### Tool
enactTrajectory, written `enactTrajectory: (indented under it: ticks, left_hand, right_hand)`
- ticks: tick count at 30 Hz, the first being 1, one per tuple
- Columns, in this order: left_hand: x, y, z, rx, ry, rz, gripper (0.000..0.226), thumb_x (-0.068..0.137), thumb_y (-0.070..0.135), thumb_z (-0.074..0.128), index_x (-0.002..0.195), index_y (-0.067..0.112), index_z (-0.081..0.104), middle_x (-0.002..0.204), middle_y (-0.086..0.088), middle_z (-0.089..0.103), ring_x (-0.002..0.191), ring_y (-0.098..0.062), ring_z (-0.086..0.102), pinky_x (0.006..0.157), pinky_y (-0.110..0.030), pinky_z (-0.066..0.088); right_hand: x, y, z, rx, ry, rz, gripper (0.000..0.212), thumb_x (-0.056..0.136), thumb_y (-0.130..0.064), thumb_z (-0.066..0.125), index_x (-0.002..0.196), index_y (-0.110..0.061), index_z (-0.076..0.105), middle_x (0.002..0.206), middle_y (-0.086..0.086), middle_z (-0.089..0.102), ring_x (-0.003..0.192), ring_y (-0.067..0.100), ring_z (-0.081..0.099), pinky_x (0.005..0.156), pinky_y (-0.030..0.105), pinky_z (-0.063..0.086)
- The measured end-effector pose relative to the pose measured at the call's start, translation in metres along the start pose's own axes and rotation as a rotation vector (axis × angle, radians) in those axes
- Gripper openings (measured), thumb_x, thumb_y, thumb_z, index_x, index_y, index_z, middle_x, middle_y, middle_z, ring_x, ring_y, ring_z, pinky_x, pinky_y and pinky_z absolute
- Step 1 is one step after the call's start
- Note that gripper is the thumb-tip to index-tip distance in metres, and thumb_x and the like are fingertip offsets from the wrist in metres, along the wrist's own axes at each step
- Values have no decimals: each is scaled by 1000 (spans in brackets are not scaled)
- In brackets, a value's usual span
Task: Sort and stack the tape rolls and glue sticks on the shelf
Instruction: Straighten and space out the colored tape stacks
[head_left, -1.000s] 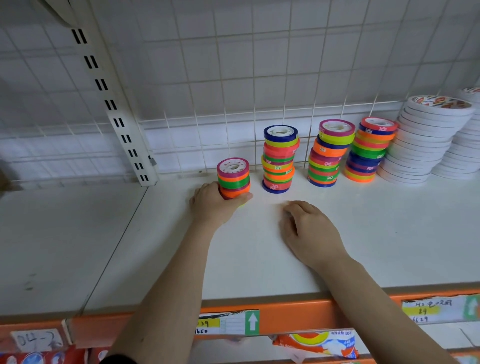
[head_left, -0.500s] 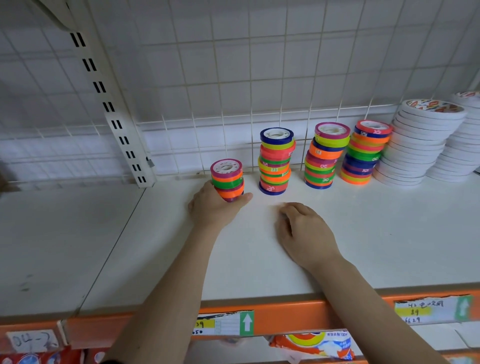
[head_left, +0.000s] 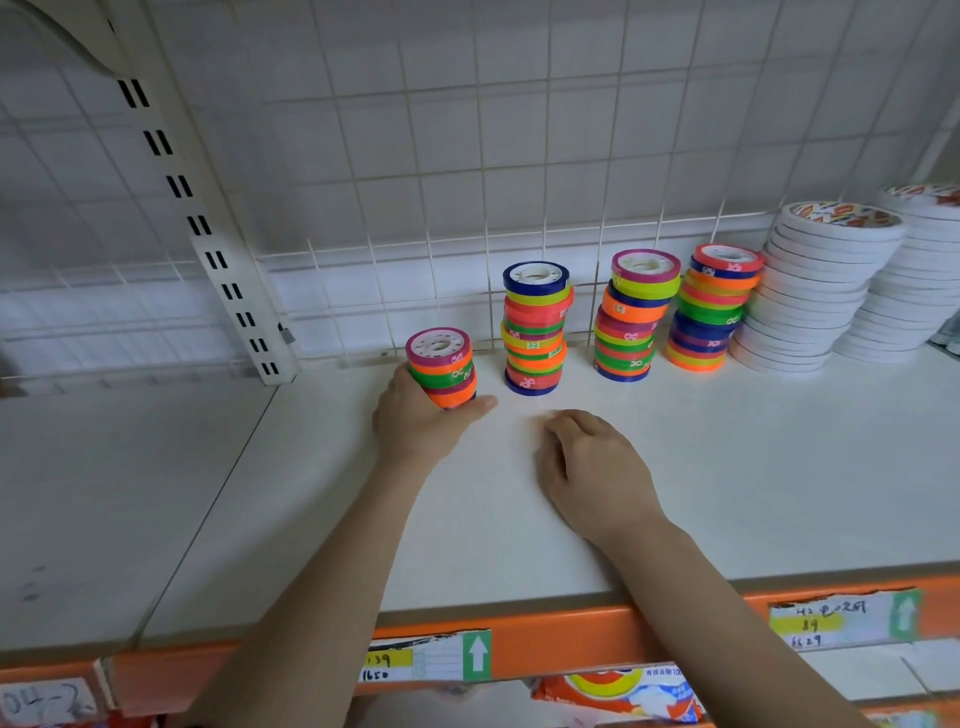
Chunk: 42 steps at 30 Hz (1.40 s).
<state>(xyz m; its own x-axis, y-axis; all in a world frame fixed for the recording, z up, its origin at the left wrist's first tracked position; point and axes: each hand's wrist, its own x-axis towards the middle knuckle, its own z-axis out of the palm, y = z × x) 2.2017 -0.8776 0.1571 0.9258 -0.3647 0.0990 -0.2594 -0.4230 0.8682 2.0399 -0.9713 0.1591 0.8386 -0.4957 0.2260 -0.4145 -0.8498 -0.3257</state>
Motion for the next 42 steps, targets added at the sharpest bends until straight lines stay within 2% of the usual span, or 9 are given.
enactTrajectory:
  ticks: [1,4,7,17,22,26,31,38,42]
  left_hand:
    - [-1,3,3,-41,26,9,89,36,57,83,113,24,53,107,5,65,97,-16,62,87,-37,52]
    - [-2,6,6,-87,45,35,88,50,27,92,123,14,44,118,-4,59,105,-23,59,84,-30,48]
    - [-4,4,3,-83,50,74,92,55,17,89,131,11,38,122,-5,57,107,-23,57,82,-25,44]
    - [-3,-3,1,-118,-18,76,96,58,12,88,136,14,32,122,-3,55,107,-22,57,85,-29,46]
    - [-4,-3,2,-146,62,77,107,48,31,92,136,18,33,125,2,54,108,-16,55,92,-36,49]
    - [-5,-2,-1,-173,93,55,101,54,26,90,137,14,36,123,-2,57,100,-14,57,91,-34,50]
    - [-6,0,-1,-174,79,50,91,58,19,88,134,13,40,121,-1,57,97,-13,55,82,-25,45]
    - [0,0,-5,-124,29,2,83,58,23,88,129,16,46,120,-3,59,103,-19,58,86,-31,48]
    - [0,4,-7,-106,0,-20,76,63,23,86,127,14,46,122,-4,57,98,-14,52,82,-28,44]
  right_hand:
    - [0,0,0,-1,-1,-2,40,97,-26,38,131,-10,51,136,3,50,124,19,45,104,24,30]
    - [0,1,0,-2,-2,-8,40,97,-27,37,131,-10,50,136,3,50,124,19,44,104,23,30]
    - [1,1,-1,-3,-5,-6,40,97,-27,37,132,-10,49,136,2,49,125,18,43,104,22,29]
    - [0,2,-2,26,-16,-3,41,98,-27,36,134,-11,48,139,1,47,127,17,41,105,22,29]
    - [0,2,-2,13,-21,-5,40,97,-28,36,132,-12,48,137,0,47,125,17,41,103,21,29]
    - [0,3,-2,11,-19,-5,40,98,-28,35,132,-13,48,138,-1,46,126,16,41,103,20,28]
    - [1,2,-3,11,-27,-6,41,98,-29,34,135,-14,45,140,-1,44,128,15,39,105,20,26]
    - [0,2,-3,3,-27,-10,41,99,-29,33,136,-14,45,141,-1,43,129,15,38,105,20,25]
    - [-1,2,-3,7,-30,-7,42,99,-29,33,136,-14,44,142,-1,43,129,15,38,105,20,25]
